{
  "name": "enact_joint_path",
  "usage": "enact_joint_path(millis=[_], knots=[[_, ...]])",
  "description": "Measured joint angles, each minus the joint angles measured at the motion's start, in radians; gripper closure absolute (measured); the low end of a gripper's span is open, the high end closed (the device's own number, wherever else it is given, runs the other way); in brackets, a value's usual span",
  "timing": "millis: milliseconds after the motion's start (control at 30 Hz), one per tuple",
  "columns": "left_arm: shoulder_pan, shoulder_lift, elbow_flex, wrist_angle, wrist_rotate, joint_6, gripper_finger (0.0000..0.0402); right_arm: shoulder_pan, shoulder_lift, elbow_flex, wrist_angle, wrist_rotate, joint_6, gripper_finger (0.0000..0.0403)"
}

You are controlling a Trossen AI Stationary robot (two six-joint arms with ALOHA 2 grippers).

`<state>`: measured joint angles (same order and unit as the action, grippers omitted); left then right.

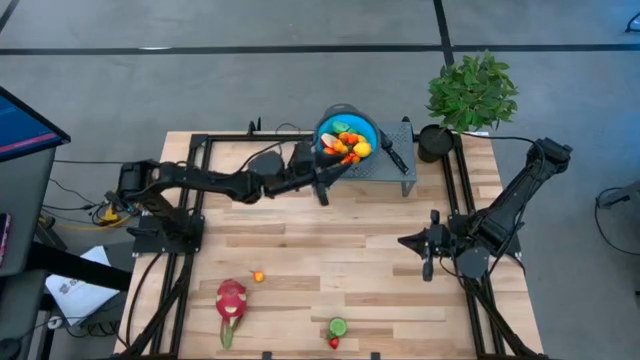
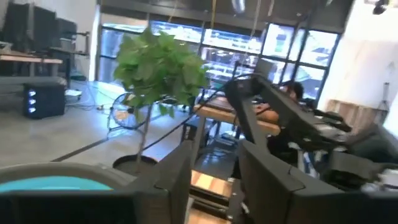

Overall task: Pick & Place Fruit
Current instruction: Put the yellow pear into the strainer bowl

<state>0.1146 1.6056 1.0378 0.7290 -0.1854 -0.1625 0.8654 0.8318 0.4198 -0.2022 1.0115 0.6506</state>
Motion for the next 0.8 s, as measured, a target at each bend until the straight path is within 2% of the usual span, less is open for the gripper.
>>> enact_joint_path(millis=[200,367,533,800], knots=[[-0.098,-0.093,-0.139,0.006,-0.042,-0.038,0.0315,-0.012,0.000,0.000,-0.003,0.000,-0.003,0.0403],[-0.224,-0.116,-0.217,0.010,-0.052,-0.060,0.0341,-0.012,0.000,0.000,-0.002,0.005,-0.004,0.0403],[-0.316,-0.116,-0.234,0.013,-0.052,-0.039,0.0356,-0.035,0.000,0.000,0.000,0.007,-0.005,0.0403],[-0.395,-0.128,-0.234,-0.001,-0.054,-0.055,0.0371,-0.088,0.000,0.000,0.001,0.007,-0.005,0.0403]])
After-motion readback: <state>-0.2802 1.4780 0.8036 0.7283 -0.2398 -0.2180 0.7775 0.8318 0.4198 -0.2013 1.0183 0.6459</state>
